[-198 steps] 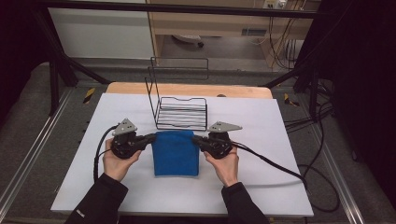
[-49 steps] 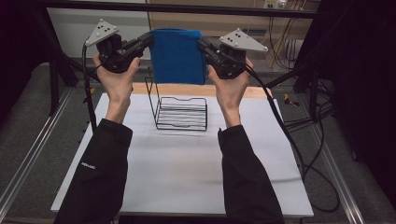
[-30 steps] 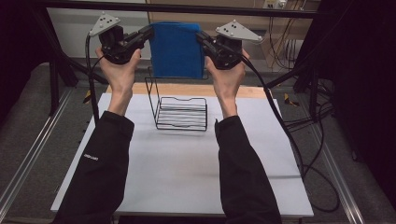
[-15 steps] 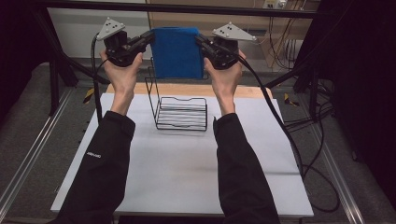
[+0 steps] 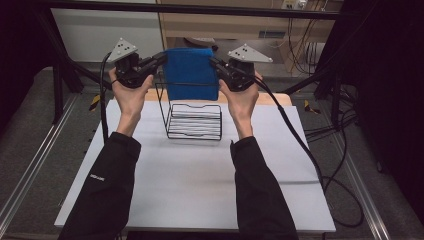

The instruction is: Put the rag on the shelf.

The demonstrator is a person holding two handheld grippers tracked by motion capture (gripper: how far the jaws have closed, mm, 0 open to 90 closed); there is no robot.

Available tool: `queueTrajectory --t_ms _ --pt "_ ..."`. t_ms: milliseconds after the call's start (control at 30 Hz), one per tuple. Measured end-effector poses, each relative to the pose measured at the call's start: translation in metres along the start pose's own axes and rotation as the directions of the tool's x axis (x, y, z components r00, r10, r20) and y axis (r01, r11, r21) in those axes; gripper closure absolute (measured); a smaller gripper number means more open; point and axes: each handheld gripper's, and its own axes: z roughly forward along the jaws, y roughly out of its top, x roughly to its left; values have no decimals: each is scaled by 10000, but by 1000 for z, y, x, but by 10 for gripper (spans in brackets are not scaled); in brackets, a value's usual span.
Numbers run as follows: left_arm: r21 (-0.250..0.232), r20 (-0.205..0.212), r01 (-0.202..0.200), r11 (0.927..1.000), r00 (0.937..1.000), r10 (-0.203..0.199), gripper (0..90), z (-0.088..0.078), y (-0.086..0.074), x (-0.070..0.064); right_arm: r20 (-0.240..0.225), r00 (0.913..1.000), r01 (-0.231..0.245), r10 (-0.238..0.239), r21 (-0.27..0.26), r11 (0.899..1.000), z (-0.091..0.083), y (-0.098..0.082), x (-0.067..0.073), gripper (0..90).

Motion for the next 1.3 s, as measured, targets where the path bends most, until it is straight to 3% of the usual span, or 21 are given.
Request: queueTrajectory --t_ms 200,633,867,1200,1300 --pt "58 72 -299 9995 9995 299 881 -8 -3 -3 -302 9995 -56 53 -72 10000 -8 -9 3 860" --pt "214 642 -506 9985 9967 491 880 -21 -10 -12 -567 9984 53 -49 70 10000 -19 -21 8 855" --pt "549 768 -733 9958 9947 690 878 -31 -16 -16 -774 9964 374 -346 351 9987 -24 -23 12 850" --pt "1357 981 -1016 9855 9912 887 871 -34 -28 -20 -1236 9923 170 -48 982 9950 -26 -34 10 842" --pt "1591 997 -1022 9820 9912 870 869 -32 -33 -20 -1300 9914 316 -149 1275 9913 -26 -37 11 841"
